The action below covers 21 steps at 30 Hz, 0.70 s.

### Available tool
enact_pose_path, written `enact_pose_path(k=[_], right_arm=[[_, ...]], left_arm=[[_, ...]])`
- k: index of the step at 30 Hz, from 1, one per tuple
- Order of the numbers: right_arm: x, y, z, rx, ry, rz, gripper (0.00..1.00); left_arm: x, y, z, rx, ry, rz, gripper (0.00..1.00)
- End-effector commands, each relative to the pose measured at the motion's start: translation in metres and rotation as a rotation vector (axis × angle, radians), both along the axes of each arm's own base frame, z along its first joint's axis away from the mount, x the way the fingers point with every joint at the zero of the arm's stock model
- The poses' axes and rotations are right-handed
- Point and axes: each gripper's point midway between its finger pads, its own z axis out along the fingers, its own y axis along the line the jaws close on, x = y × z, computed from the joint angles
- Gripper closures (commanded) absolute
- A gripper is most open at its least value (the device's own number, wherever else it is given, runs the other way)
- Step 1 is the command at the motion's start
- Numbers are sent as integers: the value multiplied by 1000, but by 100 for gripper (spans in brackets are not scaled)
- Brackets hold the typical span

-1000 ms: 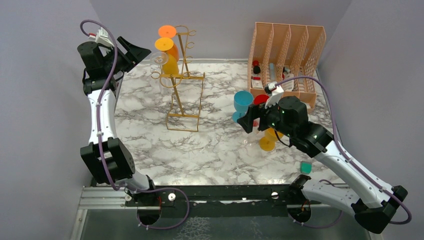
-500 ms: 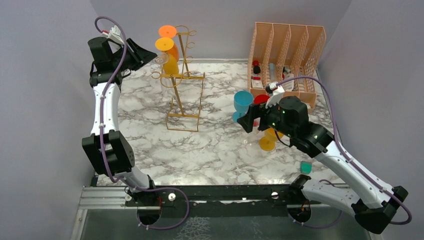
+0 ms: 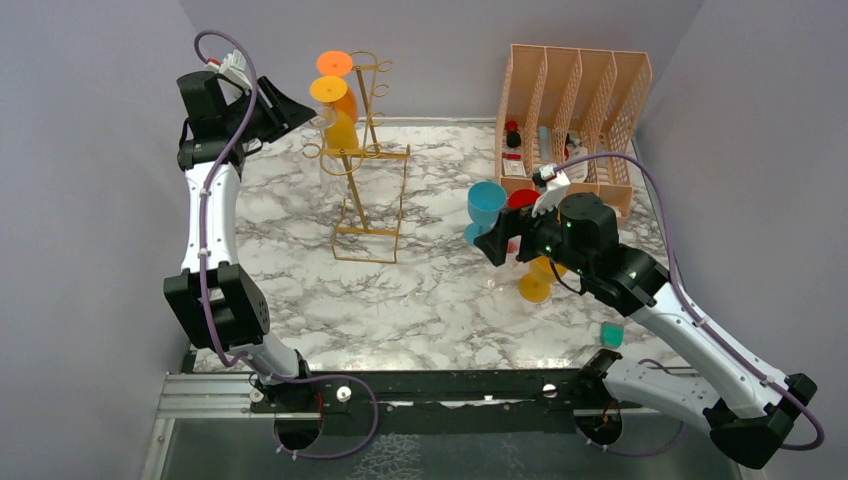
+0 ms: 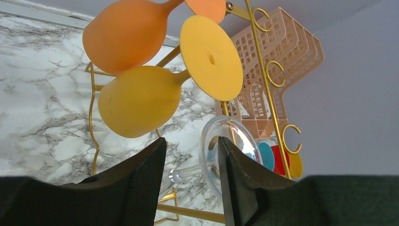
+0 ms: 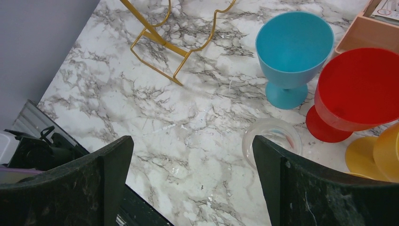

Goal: Take the wine glass off the wine glass rack
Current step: Pick up the wine glass from the wine rack.

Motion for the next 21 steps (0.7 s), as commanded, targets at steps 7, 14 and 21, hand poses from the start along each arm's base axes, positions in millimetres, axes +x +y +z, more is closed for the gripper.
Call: enact_pose_path(k=[7, 14, 21], right_arm=[[-8, 1, 7, 28, 11, 21, 0], [-10, 1, 8, 41, 4, 26, 0], [-10, 3, 7, 45, 19, 27, 0]], left_arm=[[-11, -1, 10, 56, -3, -16, 58], [-13, 1, 20, 75, -14, -6, 76], [-12, 1, 23, 71, -10, -6, 95]])
